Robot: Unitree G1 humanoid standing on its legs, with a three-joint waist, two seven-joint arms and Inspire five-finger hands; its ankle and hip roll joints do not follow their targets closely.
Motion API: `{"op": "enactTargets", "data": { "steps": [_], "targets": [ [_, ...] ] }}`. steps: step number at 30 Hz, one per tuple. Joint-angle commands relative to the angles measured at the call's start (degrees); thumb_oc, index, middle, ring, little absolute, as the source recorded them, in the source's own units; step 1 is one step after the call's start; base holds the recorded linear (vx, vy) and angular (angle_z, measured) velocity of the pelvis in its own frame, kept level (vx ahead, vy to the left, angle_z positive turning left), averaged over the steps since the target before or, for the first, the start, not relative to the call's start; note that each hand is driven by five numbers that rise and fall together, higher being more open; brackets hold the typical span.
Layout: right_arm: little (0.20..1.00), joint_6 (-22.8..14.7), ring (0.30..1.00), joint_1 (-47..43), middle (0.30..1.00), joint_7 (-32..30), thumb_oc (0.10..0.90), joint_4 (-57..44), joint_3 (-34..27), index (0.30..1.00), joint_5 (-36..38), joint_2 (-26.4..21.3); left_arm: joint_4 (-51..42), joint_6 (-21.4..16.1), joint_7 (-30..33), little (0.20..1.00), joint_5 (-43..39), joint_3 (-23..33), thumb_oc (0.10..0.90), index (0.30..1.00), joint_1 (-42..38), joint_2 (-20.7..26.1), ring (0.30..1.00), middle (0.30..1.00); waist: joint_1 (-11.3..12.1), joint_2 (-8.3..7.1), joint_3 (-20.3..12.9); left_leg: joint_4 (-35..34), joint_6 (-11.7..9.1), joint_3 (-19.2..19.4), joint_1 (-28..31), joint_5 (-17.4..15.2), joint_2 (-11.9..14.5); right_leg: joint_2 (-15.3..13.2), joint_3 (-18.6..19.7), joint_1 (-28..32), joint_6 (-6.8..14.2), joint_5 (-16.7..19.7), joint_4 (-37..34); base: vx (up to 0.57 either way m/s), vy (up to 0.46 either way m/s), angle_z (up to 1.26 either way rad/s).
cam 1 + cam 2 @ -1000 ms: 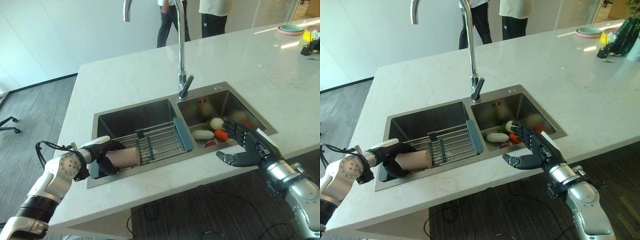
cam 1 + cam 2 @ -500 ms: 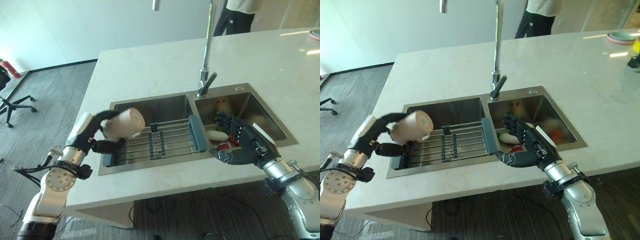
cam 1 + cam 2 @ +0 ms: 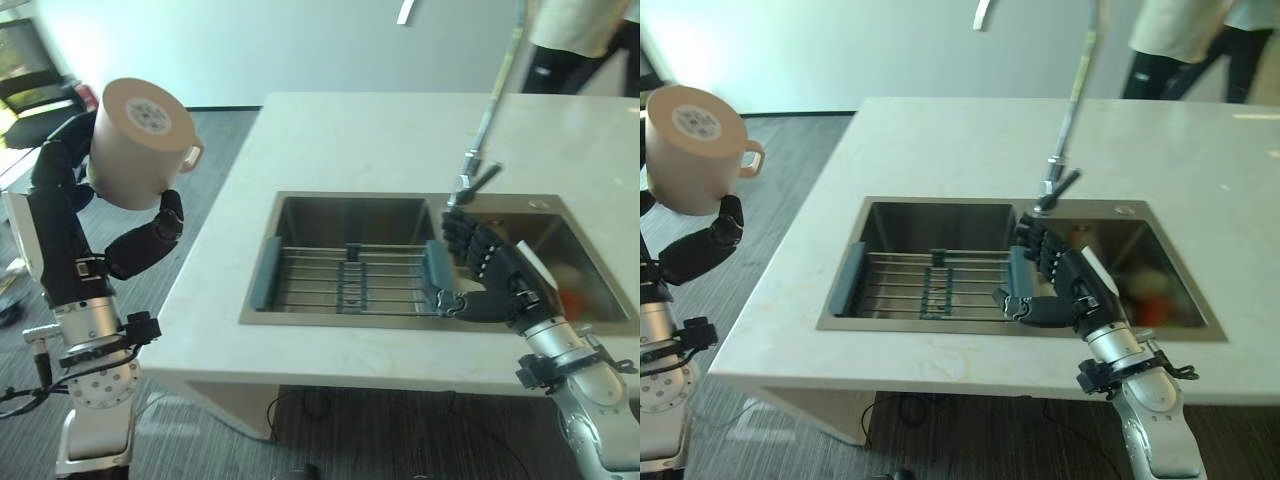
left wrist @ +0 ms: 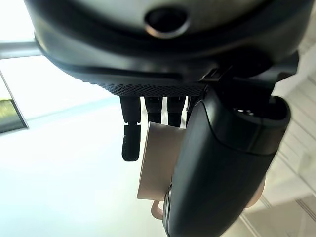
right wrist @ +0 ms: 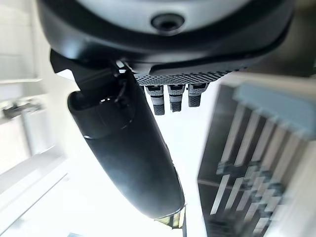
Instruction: Place the dishes in the dishwasher.
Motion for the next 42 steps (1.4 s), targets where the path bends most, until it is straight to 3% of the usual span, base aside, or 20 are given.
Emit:
{"op": "enactTargets", "data": {
  "steps": [1,3,6,8,9,10,11,14,16,17,20,23,24,28,30,31,33,42],
  "targets": [
    [0.9,-13.1,0.9,-2.8,0.9,-3.4,0.8,-7.9,-5.6,0.9,3.8,0.8,-7.0,-8.8,2.1,0.3,-6.8,2.1,0.4,0.3,-2.6,-0.1,0.3,0.3,-1.1,-2.74,-1.9,3.7,-0.3,-3.0,1.4,-8.3,-3.4,6.9,0.8,3.6,-1.9,-1.6,-11.2,-0.13,-0.41,2.88],
    [0.9,-12.2,0.9,-3.3,0.9,-4.5,0.8,-9.3,-3.8,0.9,2.6,0.1,-11.5,-7.1,2.4,0.3,-7.3,1.1,0.4,0.3,0.7,-2.0,0.3,0.3,1.9,-3.41,-0.7,3.7,-2.6,-4.1,-0.4,-6.4,-2.0,6.6,-0.9,3.7,-2.8,-2.9,-11.2,-0.18,-0.389,2.24],
    [0.9,-12.0,0.9,-3.9,0.9,-6.2,0.8,-8.9,-2.7,0.9,1.8,-1.7,-13.2,-6.5,1.5,0.3,-8.8,0.6,0.4,0.3,2.0,-1.7,0.3,0.3,3.6,-3.4,0.1,3.7,-4.2,-2.0,-3.3,-4.1,0.9,5.8,-3.9,3.8,-3.5,-3.2,-11.2,-0.23,-0.183,0.51],
    [0.9,-12.7,0.9,-4.1,0.9,-7.9,0.8,-7.5,-2.7,0.9,1.1,-2.6,-12.3,-6.3,0.9,0.3,-10.6,-0.5,0.4,0.3,0.6,-1.4,0.3,0.3,3.0,-3.13,0.3,3.7,-5.1,5.6,-5.0,-1.9,5.3,4.6,-8.1,4.0,-3.5,-3.6,-11.2,-0.28,-0.079,0.94],
    [0.9,-13.3,0.9,-4.2,0.9,-9.9,0.8,-6.5,-3.2,0.9,0.6,-3.2,-11.1,-6.7,-0.5,0.3,-12.4,-1.6,0.4,0.3,-0.8,-1.3,0.3,0.3,1.6,-3.55,0.2,3.7,-5.2,15.1,-3.7,-1.9,8.1,2.6,-12.7,4.3,-3.2,-3.9,-11.2,-0.32,-0.028,1.72],
    [0.9,-13.7,0.9,-4.7,0.9,-10.6,0.8,-5.6,-3.9,0.9,1.0,-4.0,-10.2,-7.3,-1.0,0.3,-14.1,-2.3,0.4,0.3,-1.8,-1.1,0.3,0.3,0.7,-4.12,0.1,3.7,-4.3,21.8,-1.4,-2.8,9.1,0.4,-16.6,4.1,-3.0,-3.6,-11.2,-0.24,0.018,2.34],
    [0.9,-13.9,0.9,-4.8,0.9,-10.5,0.8,-5.1,-4.5,0.9,1.5,-4.6,-9.9,-7.6,-1.3,0.3,-15.0,-2.3,0.4,0.3,-1.9,-1.1,0.3,0.3,0.3,-4.52,-0.2,3.7,-4.2,23.6,0.9,-4.7,8.6,-0.6,-17.5,4.4,-2.6,-4.0,-11.2,-0.23,0.087,2.53],
    [0.9,-13.4,0.9,-5.8,0.9,-10.1,0.8,-4.0,-5.6,0.9,2.1,-5.8,-9.7,-8.0,-2.6,0.3,-16.7,-2.1,0.4,0.3,-1.9,-1.5,0.3,0.3,-0.4,-5.23,-1.0,3.7,-2.7,28.9,5.9,-5.7,6.4,-3.4,-20.3,3.5,-2.4,-2.8,-11.2,-0.21,0.131,1.67],
    [0.9,-12.4,0.9,-6.9,0.9,-12.0,0.8,-3.4,-5.4,0.9,0.3,-5.7,-9.4,-8.0,-4.4,0.3,-18.0,-2.5,0.4,0.3,-2.7,-1.9,0.3,0.3,-0.5,-4.7,-1.6,3.7,-3.2,31.1,8.0,-6.1,7.2,-4.8,-23.1,3.5,-2.3,-2.4,-11.2,-0.24,0.237,1.25],
    [0.9,-11.9,0.9,-7.1,0.9,-13.3,0.8,-3.3,-5.4,0.9,-1.2,-4.7,-9.0,-7.5,-5.7,0.3,-19.1,-3.0,0.4,0.3,-3.3,-2.3,0.3,0.3,-0.6,-3.7,-2.2,3.7,-3.4,32.2,9.0,-8.1,8.1,-5.9,-25.7,3.6,-1.9,-1.4,-11.2,-0.24,0.326,1.83],
    [0.9,-12.4,0.9,-6.4,0.9,-14.0,0.8,-3.4,-4.8,0.9,-2.5,-2.9,-8.5,-7.0,-7.3,0.3,-20.6,-3.3,0.4,0.3,-2.8,-2.5,0.3,0.3,-0.5,-2.24,-2.8,3.7,-3.3,29.2,8.4,-11.9,7.6,-7.3,-27.8,2.5,-0.2,1.1,-11.2,-0.14,0.315,1.51],
    [0.9,-12.9,0.9,-6.1,0.9,-14.3,0.8,-3.1,-4.3,0.9,-3.3,-1.6,-8.4,-6.9,-8.4,0.3,-20.7,-3.5,0.4,0.3,-2.3,-2.7,0.3,0.3,-0.1,-1.61,-2.9,3.7,-3.0,26.6,7.6,-12.8,6.3,-8.1,-28.0,1.6,1.1,2.7,-11.2,-0.05,0.286,0.9],
    [0.9,-14.0,0.9,-5.6,0.9,-15.4,0.8,-3.2,-3.3,0.9,-5.3,0.8,-8.6,-6.7,-10.8,0.3,-20.8,-3.4,0.4,0.3,-1.6,-3.1,0.3,0.3,1.1,-1.24,-2.4,3.7,-1.9,22.8,6.6,-14.1,3.8,-10.3,-28.2,1.1,2.7,7.0,-11.2,-0.04,0.398,0.81],
    [0.9,-13.8,0.9,-5.4,0.9,-16.2,0.8,-3.3,-2.7,0.9,-5.3,2.3,-8.5,-5.5,-11.7,0.3,-21.4,-3.5,0.4,0.3,-2.3,-2.8,0.3,0.3,1.6,-0.9,-2.1,3.7,-0.6,20.7,6.0,-14.8,2.2,-11.3,-27.9,1.4,3.3,9.4,-11.2,0.0,0.292,0.64],
    [0.9,-13.5,0.9,-5.2,0.9,-16.6,0.8,-3.7,-2.5,0.9,-5.7,2.8,-8.2,-4.9,-11.9,0.3,-21.5,-4.0,0.4,0.3,-3.0,-2.4,0.3,0.3,1.0,-0.64,-1.9,3.7,0.1,19.5,5.7,-14.7,1.7,-9.7,-25.9,1.6,3.1,9.3,-11.2,-0.01,0.199,0.11],
    [0.9,-13.4,0.9,-4.6,0.9,-17.1,0.8,-3.7,-2.7,0.9,-5.7,2.6,-7.3,-4.9,-12.2,0.3,-21.9,-5.2,0.4,0.3,-4.1,-1.6,0.3,0.3,-0.6,-0.66,-1.4,3.7,0.9,18.2,4.7,-13.4,1.2,-6.5,-22.5,0.8,2.0,9.0,-11.2,-0.03,0.143,0.29],
    [0.9,-13.7,0.9,-3.9,0.9,-17.0,0.8,-3.4,-3.4,0.9,-5.1,2.1,-6.6,-4.9,-12.4,0.3,-21.9,-6.2,0.4,0.3,-4.9,-1.2,0.3,0.3,-1.9,-1.12,-1.5,3.7,1.2,16.2,4.0,-13.0,0.4,-3.6,-18.8,0.2,1.7,7.0,-11.2,0.03,0.07,0.86],
    [0.9,-14.1,0.9,-4.8,0.9,-14.8,0.8,-2.4,-2.4,0.9,-2.3,1.2,-7.4,-3.5,-11.2,0.3,-19.5,-6.6,0.4,0.3,-3.7,-1.4,0.3,0.3,-0.6,-2.37,-1.9,3.7,1.2,16.1,4.3,-13.2,-0.1,-3.8,-17.4,0.4,2.4,5.0,-11.2,0.07,-0.027,0.18]
  ]
}}
